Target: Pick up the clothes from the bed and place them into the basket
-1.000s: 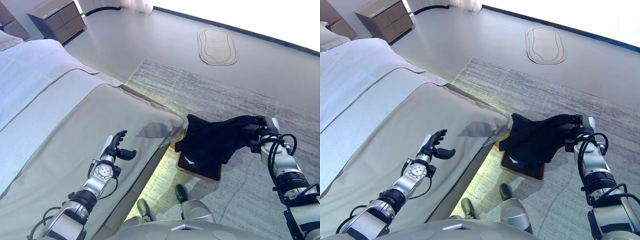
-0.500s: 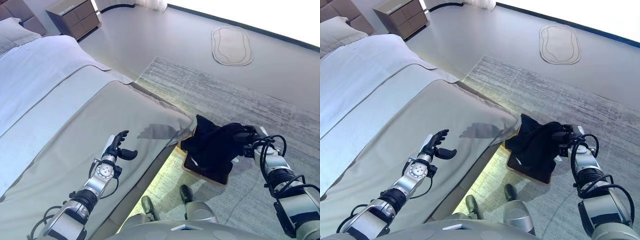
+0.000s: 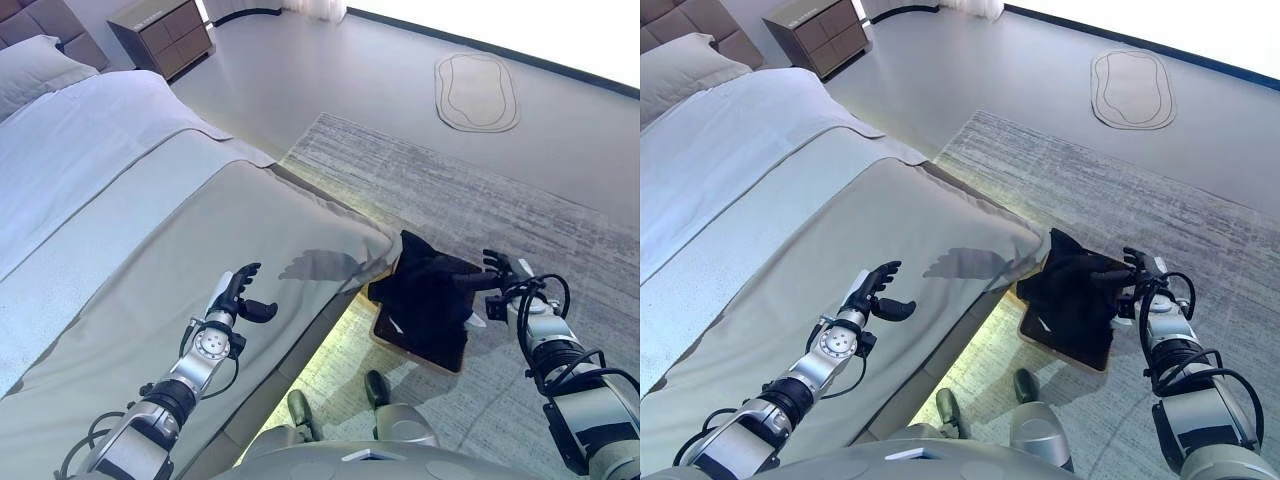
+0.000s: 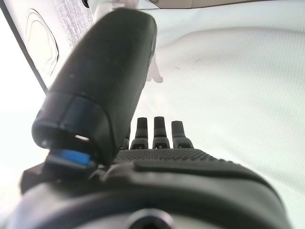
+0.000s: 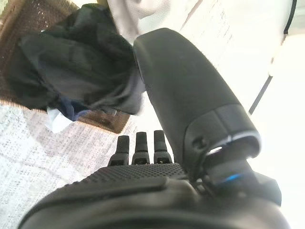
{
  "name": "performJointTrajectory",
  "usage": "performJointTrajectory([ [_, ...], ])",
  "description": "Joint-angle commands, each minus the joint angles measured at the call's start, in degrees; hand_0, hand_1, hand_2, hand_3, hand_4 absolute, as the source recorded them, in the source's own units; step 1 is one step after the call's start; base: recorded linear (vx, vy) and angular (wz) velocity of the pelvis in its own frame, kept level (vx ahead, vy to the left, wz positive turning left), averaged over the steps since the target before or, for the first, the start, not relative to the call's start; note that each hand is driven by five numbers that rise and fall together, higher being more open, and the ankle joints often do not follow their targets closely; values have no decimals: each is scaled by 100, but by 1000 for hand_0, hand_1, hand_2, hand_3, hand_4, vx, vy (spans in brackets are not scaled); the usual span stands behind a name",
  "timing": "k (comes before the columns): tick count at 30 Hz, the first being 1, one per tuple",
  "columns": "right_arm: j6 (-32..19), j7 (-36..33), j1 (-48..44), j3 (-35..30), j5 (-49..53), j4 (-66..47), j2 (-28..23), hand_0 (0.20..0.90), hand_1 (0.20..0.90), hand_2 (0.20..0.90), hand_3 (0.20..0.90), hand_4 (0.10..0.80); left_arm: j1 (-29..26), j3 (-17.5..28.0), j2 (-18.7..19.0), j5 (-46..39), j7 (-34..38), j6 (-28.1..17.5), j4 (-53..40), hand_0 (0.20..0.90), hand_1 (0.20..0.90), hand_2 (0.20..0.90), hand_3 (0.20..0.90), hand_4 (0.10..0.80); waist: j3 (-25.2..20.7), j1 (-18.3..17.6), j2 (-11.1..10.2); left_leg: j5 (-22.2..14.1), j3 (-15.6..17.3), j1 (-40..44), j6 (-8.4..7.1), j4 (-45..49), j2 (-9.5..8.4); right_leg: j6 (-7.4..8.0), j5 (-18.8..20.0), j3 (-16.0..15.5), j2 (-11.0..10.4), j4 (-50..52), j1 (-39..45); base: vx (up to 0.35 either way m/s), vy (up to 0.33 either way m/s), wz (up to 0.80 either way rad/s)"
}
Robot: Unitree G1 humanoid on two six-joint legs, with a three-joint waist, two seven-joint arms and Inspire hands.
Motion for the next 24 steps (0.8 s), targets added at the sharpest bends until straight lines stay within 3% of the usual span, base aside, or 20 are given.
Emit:
performJointTrajectory([
  [1,-340,-168,-588,-57,-231,245,-191,900,900,900,900,800,-442,-36,86,169,132,-350,-239,900,900,900,900,800,-228,86,-188,-496,-381,294,38,37,-166,160,108,-198,-66,47,-12,0,0,0],
  [7,-358,-202,-598,-92,-255,289,-226,900,900,900,900,800,-432,-46,100,170,146,-340,-240,900,900,900,900,800,-234,97,-213,-494,-401,303,36,37,-157,157,108,-200,-68,53,8,0,0,0],
  [18,-592,-412,-186,552,-1999,-498,-47,900,900,900,900,800,-129,82,-183,-37,245,-357,45,900,900,900,900,800,-420,177,-258,-477,-592,305,38,37,-179,150,46,-289,-58,83,107,43,17,6],
  [24,-1095,-994,240,1050,-2293,-278,939,900,900,900,900,800,260,16,-589,225,371,-525,522,900,900,900,900,800,-493,481,-288,-412,-913,244,51,37,-222,110,-43,-558,-89,112,213,32,15,24],
])
